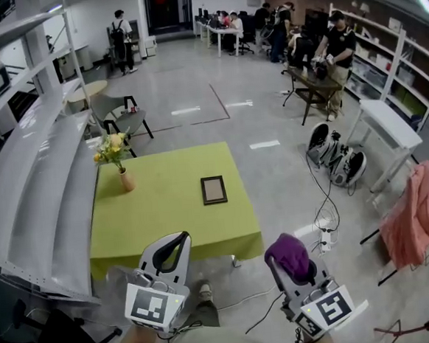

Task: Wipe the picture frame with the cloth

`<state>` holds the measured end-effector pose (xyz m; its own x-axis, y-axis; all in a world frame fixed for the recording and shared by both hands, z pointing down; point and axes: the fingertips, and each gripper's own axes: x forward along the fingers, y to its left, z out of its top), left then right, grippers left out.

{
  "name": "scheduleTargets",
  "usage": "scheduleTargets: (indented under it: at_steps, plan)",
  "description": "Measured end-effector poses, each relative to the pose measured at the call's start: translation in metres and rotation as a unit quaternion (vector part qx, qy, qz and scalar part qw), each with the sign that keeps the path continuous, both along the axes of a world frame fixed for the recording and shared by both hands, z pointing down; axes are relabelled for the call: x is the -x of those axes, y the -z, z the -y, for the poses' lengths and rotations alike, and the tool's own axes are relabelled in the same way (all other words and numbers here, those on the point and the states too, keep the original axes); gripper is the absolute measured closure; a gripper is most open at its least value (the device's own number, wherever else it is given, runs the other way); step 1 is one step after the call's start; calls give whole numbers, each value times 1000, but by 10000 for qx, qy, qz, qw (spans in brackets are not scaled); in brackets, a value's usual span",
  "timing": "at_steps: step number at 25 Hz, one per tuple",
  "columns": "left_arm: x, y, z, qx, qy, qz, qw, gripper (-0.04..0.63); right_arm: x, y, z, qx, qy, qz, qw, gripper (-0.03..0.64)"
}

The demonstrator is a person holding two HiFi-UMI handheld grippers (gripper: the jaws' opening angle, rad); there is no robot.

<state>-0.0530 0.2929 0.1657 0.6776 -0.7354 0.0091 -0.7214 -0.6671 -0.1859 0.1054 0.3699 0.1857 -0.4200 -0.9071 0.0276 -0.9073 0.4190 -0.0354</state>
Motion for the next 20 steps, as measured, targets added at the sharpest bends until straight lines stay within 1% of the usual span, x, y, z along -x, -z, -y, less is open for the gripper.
scheduleTargets:
  at_steps: [3,6,9,13,20]
  plan:
    - [8,-4,47,27,-4,89,10000,588,5,3,45,118,-5,-66,9999,492]
    - [14,-8,93,217,-44,51,9997,588,14,1,94,217,-17,-114,9997,492]
    - [24,-18,140,356,-83,107,9993,588,27,-4,144,336,0,-121,9994,492]
    - [28,-30,199,516,-159,195,9983,588,37,-12,209,507,29,-147,9986,492]
    - [29,-58,277,770,-314,359,9959,588,46,-36,299,798,-16,-151,9967,492]
